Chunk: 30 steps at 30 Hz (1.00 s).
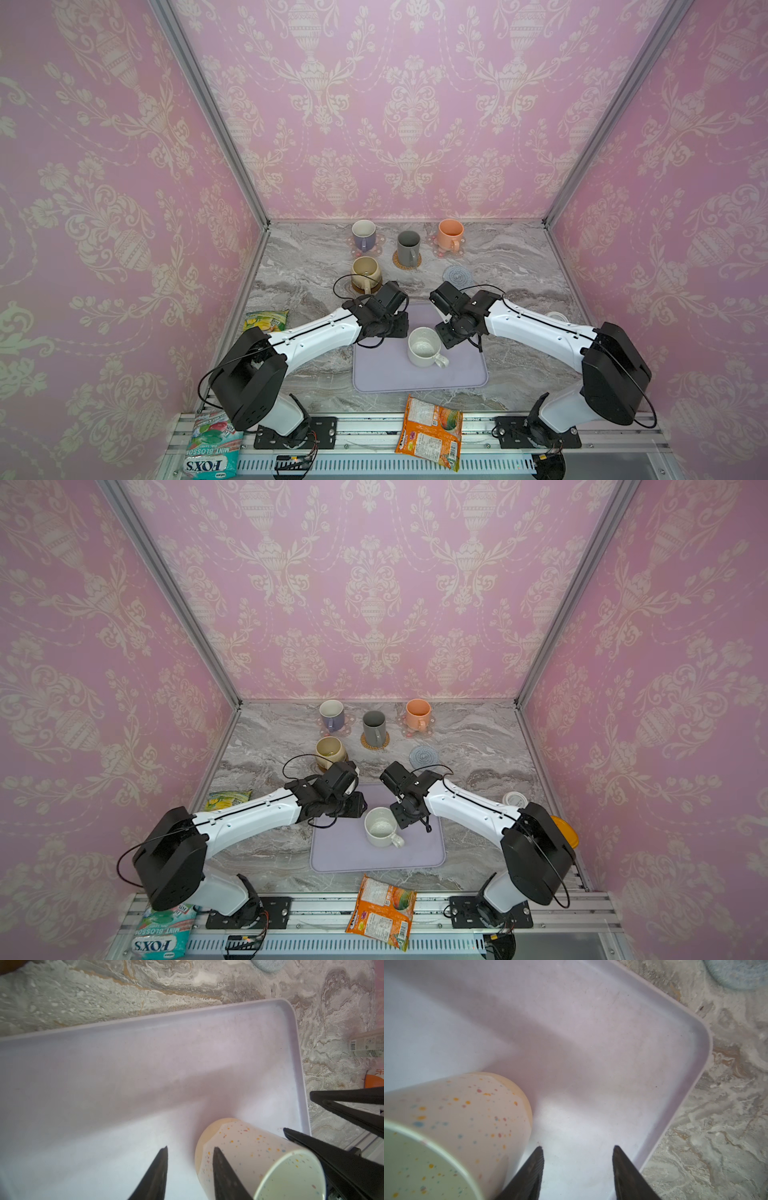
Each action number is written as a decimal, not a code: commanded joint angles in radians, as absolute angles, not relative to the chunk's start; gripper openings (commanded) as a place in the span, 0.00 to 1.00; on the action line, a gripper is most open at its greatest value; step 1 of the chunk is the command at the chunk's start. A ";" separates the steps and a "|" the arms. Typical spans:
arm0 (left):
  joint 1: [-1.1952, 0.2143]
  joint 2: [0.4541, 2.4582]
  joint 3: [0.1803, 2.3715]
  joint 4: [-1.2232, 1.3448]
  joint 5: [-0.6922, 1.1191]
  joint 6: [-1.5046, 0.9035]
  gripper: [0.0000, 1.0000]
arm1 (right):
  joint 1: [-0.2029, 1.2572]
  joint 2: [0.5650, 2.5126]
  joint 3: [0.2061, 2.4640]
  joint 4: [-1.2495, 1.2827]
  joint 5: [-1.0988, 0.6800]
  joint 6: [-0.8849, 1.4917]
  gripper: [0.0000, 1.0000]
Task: Place cups on coasters
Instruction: Rotate the cup on the tray.
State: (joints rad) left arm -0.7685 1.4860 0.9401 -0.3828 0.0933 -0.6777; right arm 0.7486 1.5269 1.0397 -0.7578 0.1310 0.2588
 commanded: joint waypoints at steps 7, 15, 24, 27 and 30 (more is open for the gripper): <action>-0.753 1.333 0.886 -0.597 0.060 -0.612 0.40 | 0.752 1.488 1.018 -0.787 0.134 0.250 0.55; -0.778 1.342 0.794 -0.493 0.283 -0.644 0.39 | 0.752 1.462 1.036 -0.840 0.088 0.185 0.55; -0.849 1.454 0.789 -0.302 0.421 -0.698 0.39 | 0.751 1.458 1.023 -0.833 0.047 0.201 0.54; -0.851 1.477 0.806 -0.301 0.407 -0.698 0.39 | 0.751 1.458 1.019 -0.830 0.034 0.203 0.54; -0.851 1.484 0.820 -0.296 0.384 -0.695 0.39 | 0.751 1.456 1.010 -0.821 0.020 0.204 0.54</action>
State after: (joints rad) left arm -0.8478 1.4773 0.7773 -0.3416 0.3836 -0.6785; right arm 0.7486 1.4769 1.0267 -0.8108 0.0563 0.2092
